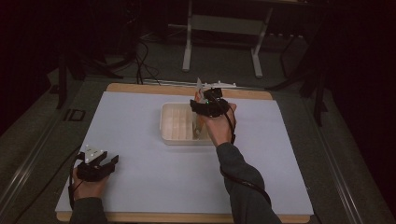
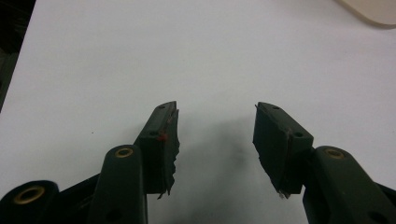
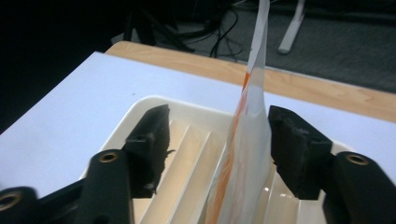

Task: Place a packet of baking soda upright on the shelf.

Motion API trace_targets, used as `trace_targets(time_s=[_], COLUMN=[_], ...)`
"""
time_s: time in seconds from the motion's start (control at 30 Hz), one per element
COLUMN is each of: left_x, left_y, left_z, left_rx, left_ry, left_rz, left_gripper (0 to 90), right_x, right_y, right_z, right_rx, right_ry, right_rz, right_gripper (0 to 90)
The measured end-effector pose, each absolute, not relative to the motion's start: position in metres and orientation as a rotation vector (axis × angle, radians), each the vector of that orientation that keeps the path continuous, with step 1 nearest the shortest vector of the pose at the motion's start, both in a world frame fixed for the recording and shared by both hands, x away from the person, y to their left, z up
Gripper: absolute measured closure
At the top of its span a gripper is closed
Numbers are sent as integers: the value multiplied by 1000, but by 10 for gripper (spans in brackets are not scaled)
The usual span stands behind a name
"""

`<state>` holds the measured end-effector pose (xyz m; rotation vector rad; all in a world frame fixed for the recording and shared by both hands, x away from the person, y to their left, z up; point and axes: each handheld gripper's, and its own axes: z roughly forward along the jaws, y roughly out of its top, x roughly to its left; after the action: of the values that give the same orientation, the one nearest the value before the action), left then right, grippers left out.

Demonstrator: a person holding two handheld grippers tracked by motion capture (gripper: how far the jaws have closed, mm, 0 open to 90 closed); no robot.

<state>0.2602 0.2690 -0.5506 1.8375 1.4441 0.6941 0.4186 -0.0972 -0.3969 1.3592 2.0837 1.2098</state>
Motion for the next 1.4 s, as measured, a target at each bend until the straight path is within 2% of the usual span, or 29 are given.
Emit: trace_targets(time_s=[0.23,0.47,1.13,1.4], left_x=[260,260,260,261], left_y=[269,269,269,268], left_z=[-551,-550,-551,-551], left_rx=[1838,1839,1836,1843], left_ry=[1443,1444,1448,1461], left_rz=[696,697,706,709], left_gripper=[499,498,491,489], right_x=[415,409,366,351], right_y=[-104,-116,-165,-191], right_z=[-397,-395,-371,-376], right_rx=[1355,1343,1250,1251], right_ry=[2135,2152,2117,2109], right_rz=[1217,1239,1413,1413], right_gripper=[313,282,286,321])
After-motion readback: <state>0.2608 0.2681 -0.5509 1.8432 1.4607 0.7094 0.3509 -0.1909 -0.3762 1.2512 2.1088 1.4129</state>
